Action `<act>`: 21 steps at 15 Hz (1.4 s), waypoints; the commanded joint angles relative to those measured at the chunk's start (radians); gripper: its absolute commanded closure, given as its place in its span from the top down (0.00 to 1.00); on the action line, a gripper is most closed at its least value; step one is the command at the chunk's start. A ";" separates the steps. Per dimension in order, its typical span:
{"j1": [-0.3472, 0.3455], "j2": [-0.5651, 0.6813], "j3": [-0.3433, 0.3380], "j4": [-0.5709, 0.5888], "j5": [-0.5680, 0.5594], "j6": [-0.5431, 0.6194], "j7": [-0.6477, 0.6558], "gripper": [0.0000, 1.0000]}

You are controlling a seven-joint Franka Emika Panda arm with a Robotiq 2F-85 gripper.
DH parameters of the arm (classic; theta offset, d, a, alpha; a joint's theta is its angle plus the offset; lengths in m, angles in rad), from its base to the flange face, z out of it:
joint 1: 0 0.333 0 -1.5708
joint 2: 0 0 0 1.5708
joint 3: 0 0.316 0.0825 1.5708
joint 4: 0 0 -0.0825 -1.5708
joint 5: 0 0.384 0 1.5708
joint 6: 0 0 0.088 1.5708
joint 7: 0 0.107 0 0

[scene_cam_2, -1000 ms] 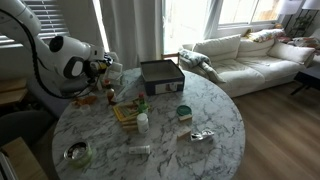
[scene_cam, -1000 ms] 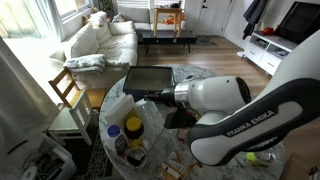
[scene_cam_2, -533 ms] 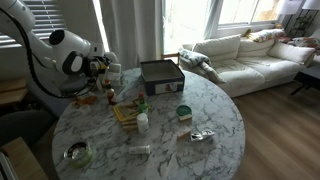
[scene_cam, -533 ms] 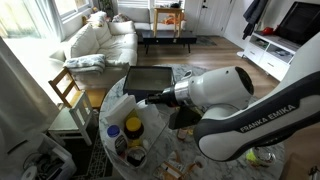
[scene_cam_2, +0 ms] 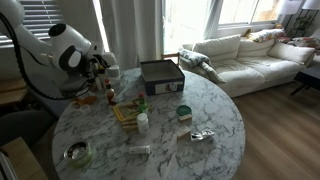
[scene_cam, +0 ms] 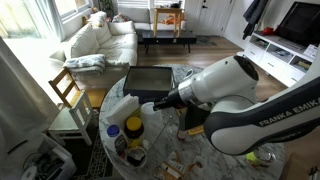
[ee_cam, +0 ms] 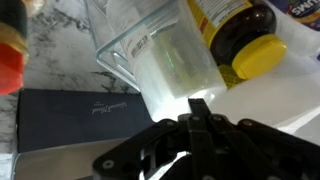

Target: Pick up the clear measuring cup and place it upside down in the clear storage container

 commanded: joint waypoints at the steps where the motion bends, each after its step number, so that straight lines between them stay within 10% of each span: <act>1: -0.060 -0.017 0.081 -0.045 -0.017 -0.088 -0.007 0.00; 5: -0.071 -0.031 0.091 -0.057 -0.020 -0.139 -0.030 0.00; 6: -0.017 -0.065 0.033 -0.052 0.057 -0.148 -0.104 0.26; 12: -0.005 -0.194 -0.063 0.005 0.068 -0.231 -0.230 0.63; 16: -0.026 -0.261 0.003 0.084 0.194 -0.441 -0.388 0.93; 21: 0.024 -0.321 -0.059 0.173 0.240 -0.738 -0.643 1.00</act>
